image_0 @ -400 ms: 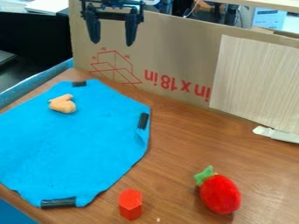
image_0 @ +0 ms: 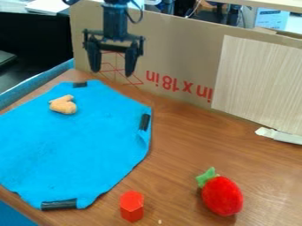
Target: Fold cloth from bottom right to top left
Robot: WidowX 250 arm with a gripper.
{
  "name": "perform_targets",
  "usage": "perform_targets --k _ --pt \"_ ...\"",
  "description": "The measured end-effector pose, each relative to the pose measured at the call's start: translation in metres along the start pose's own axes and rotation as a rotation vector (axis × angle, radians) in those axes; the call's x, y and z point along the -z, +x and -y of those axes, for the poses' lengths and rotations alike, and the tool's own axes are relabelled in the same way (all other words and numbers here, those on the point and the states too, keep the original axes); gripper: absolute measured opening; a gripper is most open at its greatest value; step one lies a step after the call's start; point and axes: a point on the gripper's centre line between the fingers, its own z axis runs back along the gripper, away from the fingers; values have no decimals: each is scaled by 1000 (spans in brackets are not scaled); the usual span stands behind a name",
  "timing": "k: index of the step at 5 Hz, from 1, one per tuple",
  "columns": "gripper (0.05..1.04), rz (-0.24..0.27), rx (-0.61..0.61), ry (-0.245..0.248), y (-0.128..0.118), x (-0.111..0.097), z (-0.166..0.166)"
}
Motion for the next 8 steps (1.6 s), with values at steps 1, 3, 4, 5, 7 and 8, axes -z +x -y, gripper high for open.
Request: perform_targets --k 1,3,4,5,7,8 --pt "1000 47 71 26 -15 5 0" --pt "1000 139 435 -20 -39 26 -3" --pt "1000 179 632 4 -56 33 -9" --pt "1000 180 834 5 -76 45 -12" --pt "1000 172 1037 109 -117 71 -31" --pt "1000 162 1108 156 -133 93 -35"
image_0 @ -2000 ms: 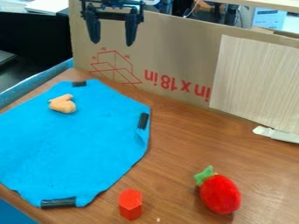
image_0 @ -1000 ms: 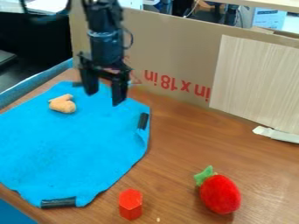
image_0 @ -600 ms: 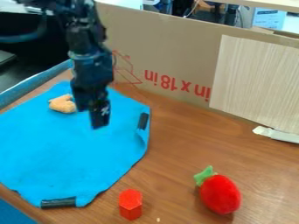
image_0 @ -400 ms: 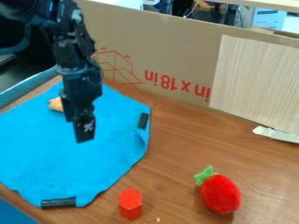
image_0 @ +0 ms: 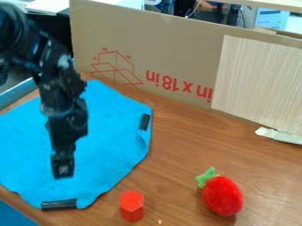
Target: Fold cloth from bottom right to top left
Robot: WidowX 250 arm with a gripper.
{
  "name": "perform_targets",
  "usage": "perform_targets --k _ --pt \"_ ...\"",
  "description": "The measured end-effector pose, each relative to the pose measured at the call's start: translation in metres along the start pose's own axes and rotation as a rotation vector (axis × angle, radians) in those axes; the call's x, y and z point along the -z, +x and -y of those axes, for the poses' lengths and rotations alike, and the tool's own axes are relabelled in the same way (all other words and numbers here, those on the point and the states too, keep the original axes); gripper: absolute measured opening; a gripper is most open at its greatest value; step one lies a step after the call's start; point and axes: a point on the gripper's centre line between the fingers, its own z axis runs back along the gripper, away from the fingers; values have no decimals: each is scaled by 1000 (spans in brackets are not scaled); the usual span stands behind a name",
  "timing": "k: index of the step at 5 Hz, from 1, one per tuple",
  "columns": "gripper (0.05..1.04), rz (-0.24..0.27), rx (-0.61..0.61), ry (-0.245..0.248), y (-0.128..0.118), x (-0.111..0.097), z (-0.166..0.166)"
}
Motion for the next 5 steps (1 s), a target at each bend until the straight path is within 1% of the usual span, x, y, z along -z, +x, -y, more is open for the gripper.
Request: perform_targets --k 1,2,3,4,5 --pt "1000 -5 38 1 -2 14 22" --pt "1000 14 60 0 0 21 36" --pt "1000 16 83 -16 0 23 46" --pt "1000 18 86 -6 -1 23 48" --pt "1000 8 93 9 3 27 47"
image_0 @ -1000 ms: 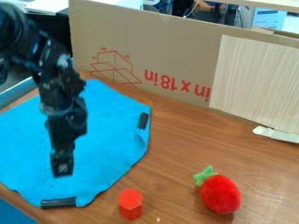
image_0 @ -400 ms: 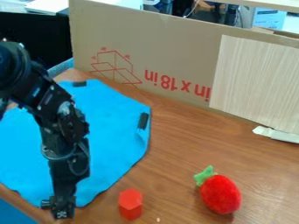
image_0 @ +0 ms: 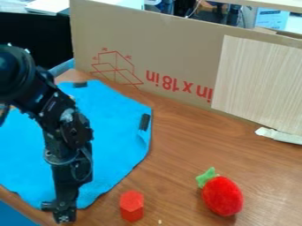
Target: Fold cloth from bottom right to top left
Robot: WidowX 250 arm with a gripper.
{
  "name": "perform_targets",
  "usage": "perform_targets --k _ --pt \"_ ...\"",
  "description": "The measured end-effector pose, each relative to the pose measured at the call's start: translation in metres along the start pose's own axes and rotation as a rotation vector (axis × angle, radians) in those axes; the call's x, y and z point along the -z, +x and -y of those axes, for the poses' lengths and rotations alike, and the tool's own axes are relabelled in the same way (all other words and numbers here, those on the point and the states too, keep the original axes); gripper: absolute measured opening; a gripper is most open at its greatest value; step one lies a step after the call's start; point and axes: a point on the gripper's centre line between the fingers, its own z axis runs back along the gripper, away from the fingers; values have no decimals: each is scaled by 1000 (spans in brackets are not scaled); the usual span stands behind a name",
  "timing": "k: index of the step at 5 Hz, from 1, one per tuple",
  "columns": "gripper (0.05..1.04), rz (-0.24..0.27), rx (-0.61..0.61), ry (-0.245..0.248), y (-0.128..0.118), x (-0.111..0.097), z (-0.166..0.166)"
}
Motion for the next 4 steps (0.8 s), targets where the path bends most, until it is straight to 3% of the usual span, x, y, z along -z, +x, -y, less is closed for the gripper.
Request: perform_targets --k 1,2,3,4 --pt "966 -26 -23 34 5 4 -10" --pt "704 -28 -96 40 8 6 -18" --pt "402 -33 -125 0 5 7 -17" --pt "182 -43 -116 -64 -4 4 -11"
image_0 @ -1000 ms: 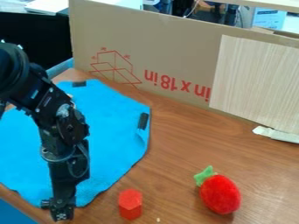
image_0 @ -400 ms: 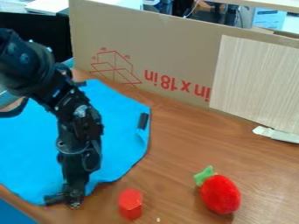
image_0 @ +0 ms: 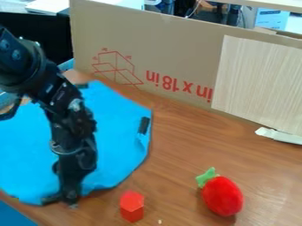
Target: Fold cloth from bottom right to top left
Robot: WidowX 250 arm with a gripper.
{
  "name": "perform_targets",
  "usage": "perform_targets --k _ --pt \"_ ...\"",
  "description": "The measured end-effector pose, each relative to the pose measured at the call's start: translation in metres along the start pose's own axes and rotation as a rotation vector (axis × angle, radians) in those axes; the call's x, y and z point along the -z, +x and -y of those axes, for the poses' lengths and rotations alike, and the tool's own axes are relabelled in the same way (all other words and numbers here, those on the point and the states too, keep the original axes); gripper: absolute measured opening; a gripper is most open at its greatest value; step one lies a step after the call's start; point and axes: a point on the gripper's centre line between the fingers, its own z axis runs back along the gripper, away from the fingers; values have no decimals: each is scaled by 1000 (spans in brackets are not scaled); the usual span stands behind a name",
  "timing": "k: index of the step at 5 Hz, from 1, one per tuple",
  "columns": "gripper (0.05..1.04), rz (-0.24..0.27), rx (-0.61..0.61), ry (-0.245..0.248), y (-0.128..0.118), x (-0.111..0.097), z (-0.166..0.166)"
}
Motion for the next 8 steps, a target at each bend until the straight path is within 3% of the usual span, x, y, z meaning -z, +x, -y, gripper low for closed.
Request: perform_targets --k 1,2,3,4,6,7,8 --pt "76 9 -26 -59 -6 -17 -11" --pt "63 9 -112 -92 -5 -38 -51" --pt "63 -31 -201 -103 4 -48 -89" --pt "63 -75 -270 -90 14 -39 -126" --pt "63 -106 -304 31 28 -19 -181" --pt "63 -117 -319 27 36 -17 -201" --pt "63 -90 -369 -3 46 -30 -225"
